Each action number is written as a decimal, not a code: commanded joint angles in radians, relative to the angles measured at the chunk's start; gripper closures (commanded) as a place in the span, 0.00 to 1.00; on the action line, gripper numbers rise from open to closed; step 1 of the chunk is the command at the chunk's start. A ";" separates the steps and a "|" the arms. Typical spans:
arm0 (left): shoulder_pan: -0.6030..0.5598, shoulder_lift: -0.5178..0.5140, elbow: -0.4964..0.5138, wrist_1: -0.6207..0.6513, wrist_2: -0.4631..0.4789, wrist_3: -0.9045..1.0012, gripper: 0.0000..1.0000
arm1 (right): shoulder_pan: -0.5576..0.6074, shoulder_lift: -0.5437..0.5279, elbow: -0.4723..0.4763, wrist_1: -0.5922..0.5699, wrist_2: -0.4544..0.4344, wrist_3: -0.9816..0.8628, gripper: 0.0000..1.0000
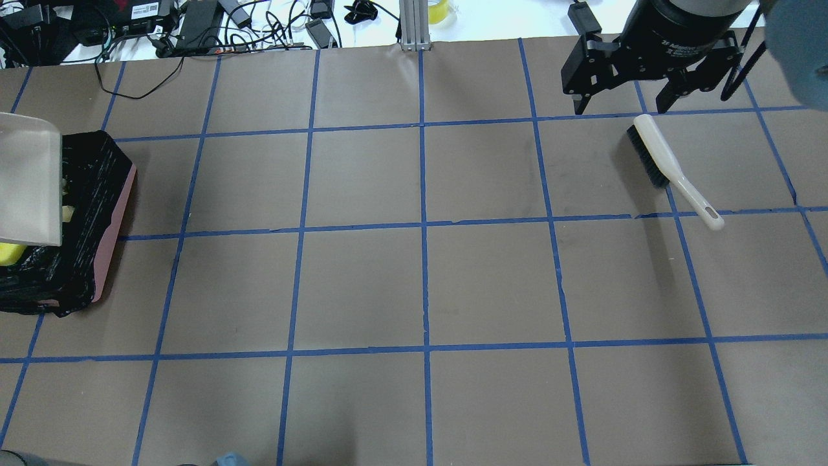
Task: Sweep and dump trash into bin
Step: 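Bring the emptied dustpan back over the table with the left gripper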
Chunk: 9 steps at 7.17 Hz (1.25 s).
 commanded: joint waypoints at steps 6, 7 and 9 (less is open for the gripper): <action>-0.193 -0.145 0.045 -0.232 -0.509 -0.119 1.00 | -0.005 0.001 0.005 0.001 -0.002 -0.002 0.00; -0.234 -0.185 0.057 -0.232 -0.516 -0.112 1.00 | -0.005 0.001 0.003 0.003 -0.003 -0.002 0.00; -0.326 -0.246 0.055 -0.178 -0.509 -0.115 1.00 | -0.006 0.003 0.005 0.003 -0.002 -0.003 0.00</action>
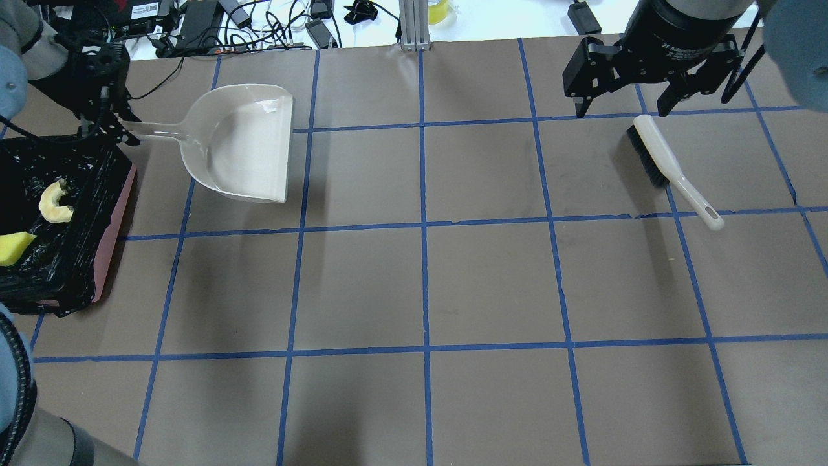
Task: Sweep and dump trash into bin
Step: 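Bring the emptied dustpan back over the table with the left gripper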
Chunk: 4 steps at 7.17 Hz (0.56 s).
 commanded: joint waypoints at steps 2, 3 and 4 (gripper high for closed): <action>-0.064 -0.099 -0.001 0.080 0.001 -0.004 1.00 | -0.002 -0.001 0.000 0.002 0.000 -0.001 0.00; -0.093 -0.113 -0.002 0.087 0.016 -0.007 1.00 | -0.002 0.000 0.000 0.002 0.000 0.000 0.00; -0.095 -0.128 0.002 0.093 0.026 -0.010 1.00 | -0.001 -0.001 -0.001 0.002 0.000 -0.001 0.00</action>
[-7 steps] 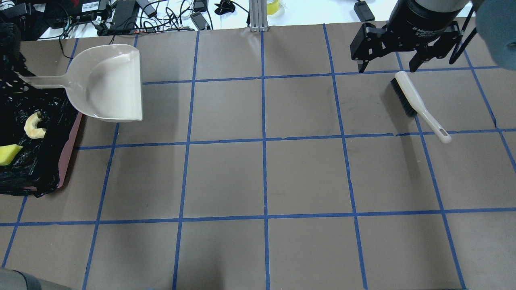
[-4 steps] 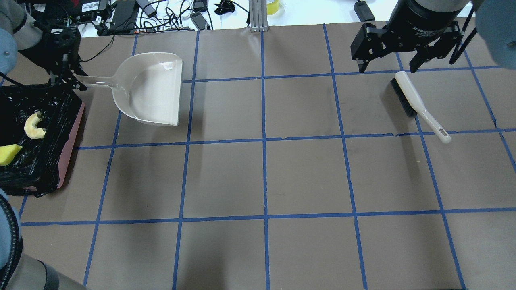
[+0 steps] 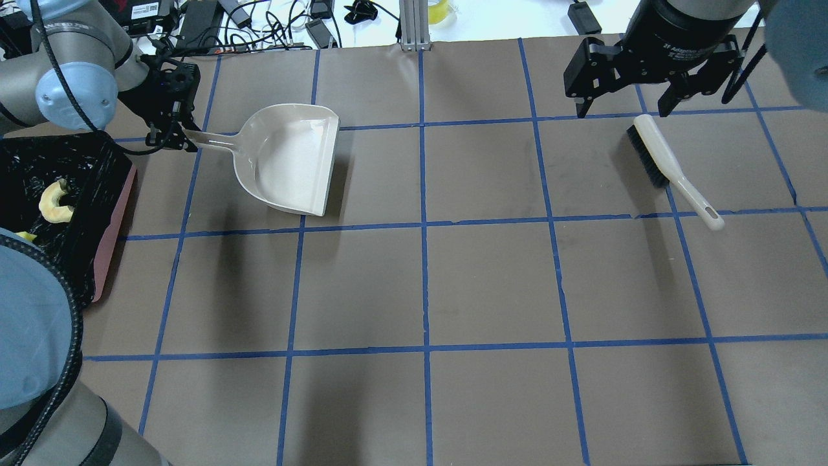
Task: Sweep and dump trash into bin
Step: 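Lower the dustpan onto the table and open the left gripper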
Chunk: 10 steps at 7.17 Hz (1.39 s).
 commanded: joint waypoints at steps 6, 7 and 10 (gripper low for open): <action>-0.015 -0.048 0.004 0.030 0.014 -0.037 0.80 | 0.000 -0.001 0.000 0.003 0.000 -0.001 0.00; -0.015 -0.053 -0.002 0.030 0.011 -0.060 0.45 | 0.000 -0.001 -0.001 0.000 0.000 -0.001 0.00; -0.021 -0.025 -0.004 0.028 0.000 -0.092 0.19 | 0.000 -0.001 -0.001 0.000 0.000 -0.001 0.00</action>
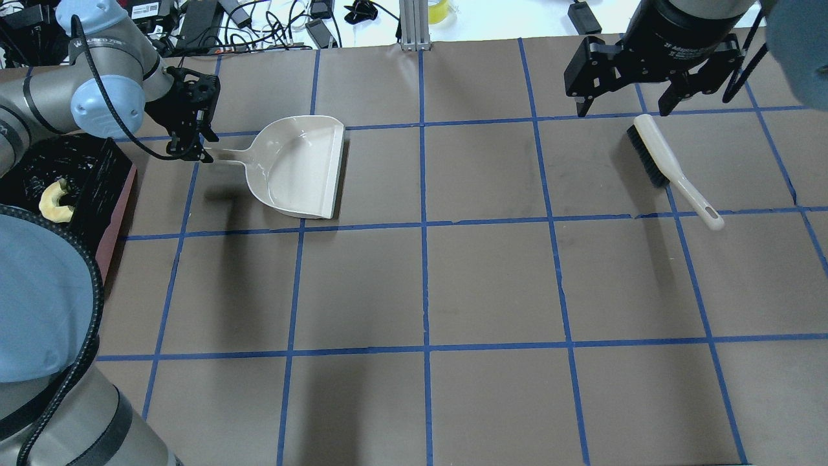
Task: Sweep and dump trash into bin
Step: 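Lower the dustpan onto the table and open the left gripper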
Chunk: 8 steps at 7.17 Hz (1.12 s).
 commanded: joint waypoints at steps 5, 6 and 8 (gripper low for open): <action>-0.079 0.179 0.011 -0.089 -0.039 -0.282 0.19 | -0.002 0.000 0.001 0.004 -0.002 0.002 0.00; -0.121 0.231 0.011 -0.127 -0.039 -0.413 0.19 | -0.002 0.000 0.000 0.005 -0.002 0.000 0.00; -0.147 0.332 0.000 -0.259 -0.020 -0.623 0.19 | -0.002 0.000 0.000 0.005 -0.002 0.000 0.00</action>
